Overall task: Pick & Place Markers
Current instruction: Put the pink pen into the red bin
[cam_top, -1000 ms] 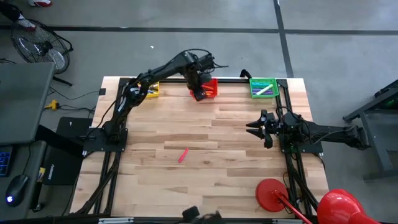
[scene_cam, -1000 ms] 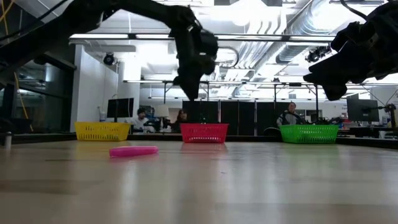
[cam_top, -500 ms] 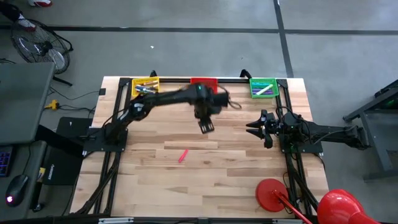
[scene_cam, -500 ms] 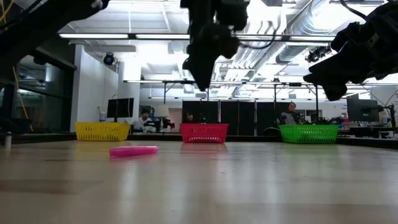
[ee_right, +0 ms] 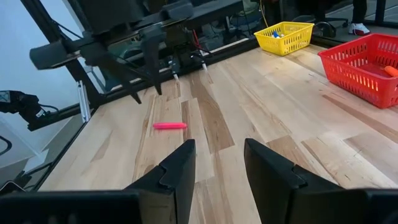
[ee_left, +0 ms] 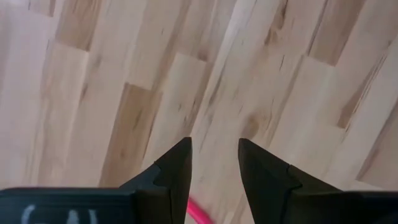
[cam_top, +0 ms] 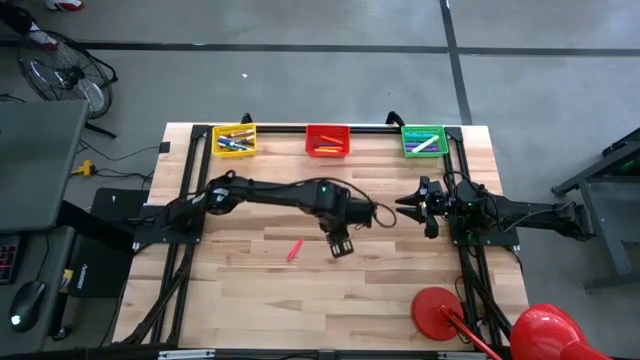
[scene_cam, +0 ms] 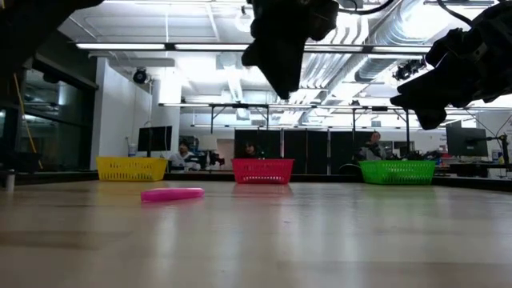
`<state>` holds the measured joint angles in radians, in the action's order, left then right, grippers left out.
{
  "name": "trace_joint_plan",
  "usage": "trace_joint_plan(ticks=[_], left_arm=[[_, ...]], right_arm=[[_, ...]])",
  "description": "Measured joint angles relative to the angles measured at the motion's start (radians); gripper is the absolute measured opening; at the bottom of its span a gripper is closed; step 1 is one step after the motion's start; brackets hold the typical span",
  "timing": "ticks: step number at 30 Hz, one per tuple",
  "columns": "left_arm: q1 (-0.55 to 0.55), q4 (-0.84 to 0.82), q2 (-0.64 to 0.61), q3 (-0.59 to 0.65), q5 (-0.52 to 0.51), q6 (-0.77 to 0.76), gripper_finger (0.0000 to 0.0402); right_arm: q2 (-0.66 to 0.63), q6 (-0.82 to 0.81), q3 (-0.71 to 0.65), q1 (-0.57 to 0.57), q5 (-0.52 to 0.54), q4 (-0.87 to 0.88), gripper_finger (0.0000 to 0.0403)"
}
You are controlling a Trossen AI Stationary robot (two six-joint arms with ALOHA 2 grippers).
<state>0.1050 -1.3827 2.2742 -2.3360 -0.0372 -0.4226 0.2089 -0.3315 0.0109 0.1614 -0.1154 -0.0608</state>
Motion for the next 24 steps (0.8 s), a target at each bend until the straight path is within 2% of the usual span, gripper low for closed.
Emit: trace_joint_plan(ticks=[7, 11, 15, 19, 24], left_arm=[[0.074, -0.136, 0.000, 0.000, -0.085, -0.088, 0.0127], [0.107, -0.063, 0.000, 0.010, -0.090, -0.108, 0.0127], [0.105, -0.143, -0.051, 0.067, -0.106, -0.183, 0.0127], [0.097, -0.103, -0.166, 0.252, -0.147, -0.285, 0.0127], [0.113, 0.221, -0.371, 0.613, -0.035, -0.319, 0.0127]], right_arm=[[0.000, 0.000, 0.000, 0.000, 0.000, -0.001, 0.0126], [0.000, 0.000, 0.000, 0.000, 0.000, -0.001, 0.0126], [0.000, 0.000, 0.000, 0.000, 0.000, -0.002, 0.0126], [0.000, 0.000, 0.000, 0.000, 0.000, -0.002, 0.0126], [0.000, 0.000, 0.000, 0.000, 0.000, -0.002, 0.0126]])
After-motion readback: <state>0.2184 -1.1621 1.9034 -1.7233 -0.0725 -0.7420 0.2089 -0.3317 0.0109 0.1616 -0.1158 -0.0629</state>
